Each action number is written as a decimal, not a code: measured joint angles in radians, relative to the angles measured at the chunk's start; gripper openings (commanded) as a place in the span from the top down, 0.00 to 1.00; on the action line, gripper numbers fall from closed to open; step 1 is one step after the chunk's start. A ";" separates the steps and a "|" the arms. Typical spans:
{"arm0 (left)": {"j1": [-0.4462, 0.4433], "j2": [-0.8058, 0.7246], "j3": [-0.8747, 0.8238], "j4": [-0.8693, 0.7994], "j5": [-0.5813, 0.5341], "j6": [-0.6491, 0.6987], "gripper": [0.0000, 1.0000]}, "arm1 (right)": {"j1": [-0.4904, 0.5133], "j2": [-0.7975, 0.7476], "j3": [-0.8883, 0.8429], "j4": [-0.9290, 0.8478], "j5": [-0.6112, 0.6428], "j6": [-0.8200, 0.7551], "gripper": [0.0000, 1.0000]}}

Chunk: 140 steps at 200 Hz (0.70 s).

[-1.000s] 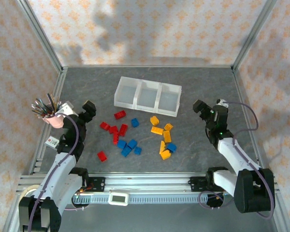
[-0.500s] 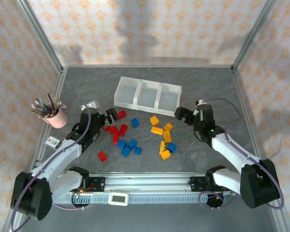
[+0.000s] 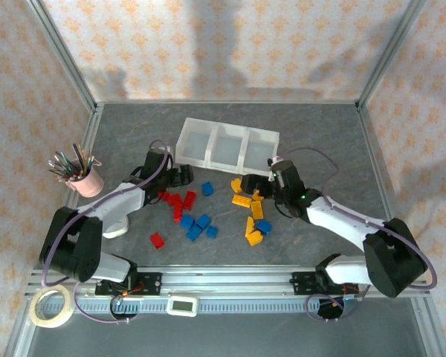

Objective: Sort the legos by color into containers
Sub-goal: Pick up the lego from the center of the table.

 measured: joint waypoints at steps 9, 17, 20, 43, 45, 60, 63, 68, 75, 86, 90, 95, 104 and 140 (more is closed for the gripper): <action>0.000 0.030 0.016 0.000 0.003 0.020 0.05 | 0.010 0.011 0.010 -0.002 0.003 0.000 0.00; 0.000 0.056 0.029 0.000 0.004 0.037 0.05 | 0.016 0.017 0.015 -0.002 0.006 0.000 0.00; 0.000 0.064 0.035 -0.001 0.004 0.045 0.05 | 0.017 0.018 0.017 -0.003 0.007 0.000 0.00; 0.000 0.134 0.077 0.000 0.006 0.088 0.05 | 0.022 0.021 0.024 -0.003 0.014 0.003 0.00; 0.000 0.141 0.082 -0.001 0.006 0.093 0.05 | 0.022 0.021 0.024 -0.003 0.016 0.003 0.00; 0.000 0.187 0.115 -0.004 0.006 0.117 0.05 | 0.022 0.021 0.024 -0.004 0.021 0.003 0.00; 0.000 0.197 0.122 -0.004 0.006 0.124 0.05 | 0.022 0.021 0.024 -0.004 0.022 0.003 0.00; 0.000 0.209 0.132 -0.004 0.007 0.130 0.05 | 0.022 0.021 0.024 -0.004 0.024 0.003 0.00; 0.000 0.227 0.145 -0.003 0.007 0.138 0.04 | 0.022 0.022 0.024 -0.004 0.025 0.003 0.00; 0.000 0.256 0.165 -0.004 0.010 0.153 0.03 | 0.022 0.025 0.024 -0.004 0.026 0.004 0.00; 0.000 0.267 0.172 -0.005 0.012 0.155 0.03 | 0.022 0.026 0.024 -0.004 0.026 0.004 0.00; 0.000 0.280 0.181 -0.007 0.020 0.158 0.03 | 0.022 0.027 0.024 -0.004 0.026 0.004 0.00; 0.000 0.302 0.194 -0.008 0.032 0.164 0.03 | 0.022 0.029 0.024 -0.004 0.027 0.004 0.00; -0.013 0.343 0.205 -0.022 0.059 0.174 0.10 | 0.022 0.032 0.026 -0.007 0.028 0.004 0.00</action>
